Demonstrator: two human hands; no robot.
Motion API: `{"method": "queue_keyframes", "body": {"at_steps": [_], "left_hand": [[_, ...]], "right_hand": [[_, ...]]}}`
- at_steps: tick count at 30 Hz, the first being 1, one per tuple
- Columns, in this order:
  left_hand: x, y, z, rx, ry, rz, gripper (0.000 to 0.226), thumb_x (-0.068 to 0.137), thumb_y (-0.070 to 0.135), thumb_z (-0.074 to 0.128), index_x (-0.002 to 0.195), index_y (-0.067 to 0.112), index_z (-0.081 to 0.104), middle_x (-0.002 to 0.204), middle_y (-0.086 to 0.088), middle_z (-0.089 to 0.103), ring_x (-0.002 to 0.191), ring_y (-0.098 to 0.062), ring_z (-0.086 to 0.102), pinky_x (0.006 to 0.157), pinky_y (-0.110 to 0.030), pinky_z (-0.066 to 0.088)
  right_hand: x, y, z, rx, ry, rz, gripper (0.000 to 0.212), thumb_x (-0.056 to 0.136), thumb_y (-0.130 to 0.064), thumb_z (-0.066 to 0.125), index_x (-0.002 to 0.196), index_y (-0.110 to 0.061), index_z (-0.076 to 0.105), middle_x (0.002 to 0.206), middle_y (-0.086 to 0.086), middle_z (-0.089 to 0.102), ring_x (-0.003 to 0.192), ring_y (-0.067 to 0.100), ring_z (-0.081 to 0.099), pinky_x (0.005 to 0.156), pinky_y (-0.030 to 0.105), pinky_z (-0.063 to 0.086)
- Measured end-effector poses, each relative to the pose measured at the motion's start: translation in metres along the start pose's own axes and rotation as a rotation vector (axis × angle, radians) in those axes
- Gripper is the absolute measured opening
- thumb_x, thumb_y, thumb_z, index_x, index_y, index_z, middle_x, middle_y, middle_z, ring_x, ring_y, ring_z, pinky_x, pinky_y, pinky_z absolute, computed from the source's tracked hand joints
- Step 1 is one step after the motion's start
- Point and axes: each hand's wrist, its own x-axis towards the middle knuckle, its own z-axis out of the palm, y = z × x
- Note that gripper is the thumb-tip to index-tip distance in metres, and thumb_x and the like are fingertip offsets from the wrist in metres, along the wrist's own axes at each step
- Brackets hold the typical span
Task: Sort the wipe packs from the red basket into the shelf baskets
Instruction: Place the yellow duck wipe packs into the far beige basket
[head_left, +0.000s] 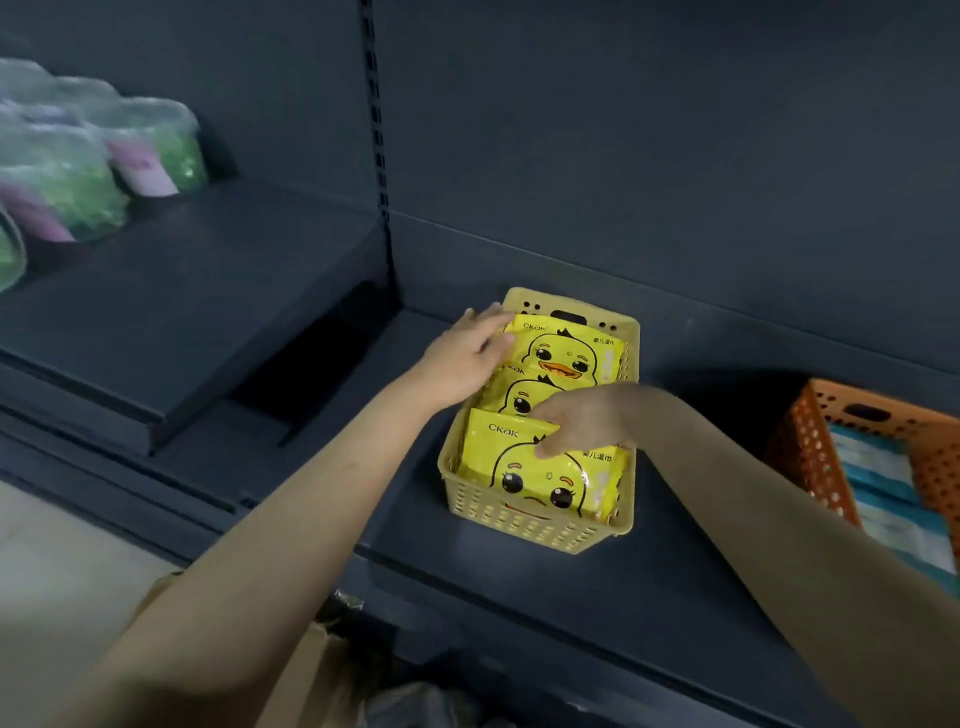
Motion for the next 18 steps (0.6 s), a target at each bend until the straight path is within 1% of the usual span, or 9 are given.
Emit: {"method": "queue_keyframes", "body": {"at_steps": [1, 3, 6, 8, 9, 12, 15, 17, 18], "left_hand": [[0.004, -0.003, 0.005, 0.046, -0.021, 0.01, 0.05, 0.103, 0.043, 0.031, 0.15, 0.028, 0.029, 0.161, 0.008, 0.012, 0.15, -0.017, 0.003, 0.121, -0.051, 0.009], [0.007, -0.011, 0.014, 0.03, -0.034, 0.024, 0.051, 0.103, 0.043, 0.029, 0.151, 0.026, 0.025, 0.162, 0.011, 0.006, 0.149, -0.014, 0.004, 0.121, -0.052, 0.008], [0.009, -0.023, 0.02, -0.101, -0.015, 0.015, 0.051, 0.103, 0.044, 0.027, 0.152, 0.029, 0.022, 0.161, 0.017, 0.005, 0.149, -0.011, 0.005, 0.121, -0.052, 0.01], [0.01, -0.027, 0.02, -0.117, -0.032, 0.015, 0.052, 0.103, 0.047, 0.025, 0.152, 0.033, 0.02, 0.16, 0.02, 0.003, 0.149, -0.011, 0.004, 0.12, -0.053, 0.01], [0.011, -0.027, 0.019, -0.124, -0.038, 0.014, 0.051, 0.103, 0.047, 0.025, 0.152, 0.033, 0.02, 0.16, 0.022, 0.002, 0.149, -0.009, 0.004, 0.12, -0.054, 0.01], [0.013, -0.028, 0.021, -0.144, -0.021, 0.017, 0.049, 0.104, 0.042, 0.027, 0.151, 0.033, 0.023, 0.159, 0.023, 0.004, 0.148, -0.005, 0.006, 0.12, -0.053, 0.012], [0.015, -0.027, 0.023, -0.137, -0.006, 0.028, 0.048, 0.104, 0.038, 0.028, 0.151, 0.031, 0.025, 0.159, 0.024, 0.005, 0.147, -0.002, 0.009, 0.12, -0.053, 0.015], [0.015, -0.026, 0.024, -0.125, 0.001, 0.026, 0.048, 0.104, 0.038, 0.028, 0.151, 0.031, 0.025, 0.159, 0.024, 0.006, 0.146, -0.001, 0.011, 0.119, -0.052, 0.017], [0.016, -0.026, 0.024, -0.119, 0.003, 0.027, 0.048, 0.104, 0.038, 0.028, 0.151, 0.03, 0.025, 0.159, 0.023, 0.006, 0.145, 0.0, 0.012, 0.119, -0.052, 0.018]], "right_hand": [[0.003, 0.002, 0.005, 0.024, 0.031, -0.005, 0.045, 0.096, -0.037, 0.052, 0.138, -0.025, 0.047, 0.136, -0.001, 0.055, 0.124, 0.023, 0.051, 0.105, 0.044, 0.041], [0.004, 0.005, 0.014, 0.102, 0.1, -0.021, 0.037, 0.096, -0.034, 0.051, 0.132, -0.025, 0.053, 0.128, -0.002, 0.06, 0.116, 0.02, 0.056, 0.103, 0.042, 0.043], [0.002, 0.008, 0.032, 0.196, 0.15, -0.065, 0.039, 0.097, -0.031, 0.048, 0.136, -0.027, 0.049, 0.133, -0.006, 0.056, 0.12, 0.014, 0.052, 0.105, 0.039, 0.041], [0.001, 0.007, 0.042, 0.23, 0.197, -0.079, 0.043, 0.098, -0.036, 0.047, 0.139, -0.026, 0.045, 0.137, -0.008, 0.052, 0.123, 0.012, 0.048, 0.104, 0.032, 0.039], [0.001, 0.007, 0.044, 0.261, 0.225, -0.081, 0.042, 0.098, -0.041, 0.046, 0.137, -0.024, 0.048, 0.134, -0.008, 0.054, 0.121, 0.011, 0.05, 0.101, 0.03, 0.04], [0.004, 0.003, 0.045, 0.402, 0.355, -0.09, 0.038, 0.097, -0.049, 0.044, 0.122, -0.025, 0.059, 0.113, -0.008, 0.064, 0.102, 0.011, 0.061, 0.087, 0.027, 0.047], [0.009, -0.002, 0.053, 0.382, 0.594, -0.049, 0.028, 0.095, -0.042, 0.05, 0.108, -0.021, 0.062, 0.096, -0.008, 0.063, 0.078, 0.009, 0.063, 0.073, 0.02, 0.047], [0.011, -0.007, 0.056, 0.369, 0.587, -0.023, 0.028, 0.096, -0.04, 0.051, 0.105, -0.018, 0.065, 0.089, -0.005, 0.064, 0.066, 0.01, 0.06, 0.067, 0.022, 0.049], [0.013, -0.01, 0.056, 0.349, 0.561, 0.002, 0.028, 0.096, -0.04, 0.051, 0.104, -0.018, 0.066, 0.087, -0.004, 0.064, 0.065, 0.01, 0.059, 0.065, 0.024, 0.049]]}}
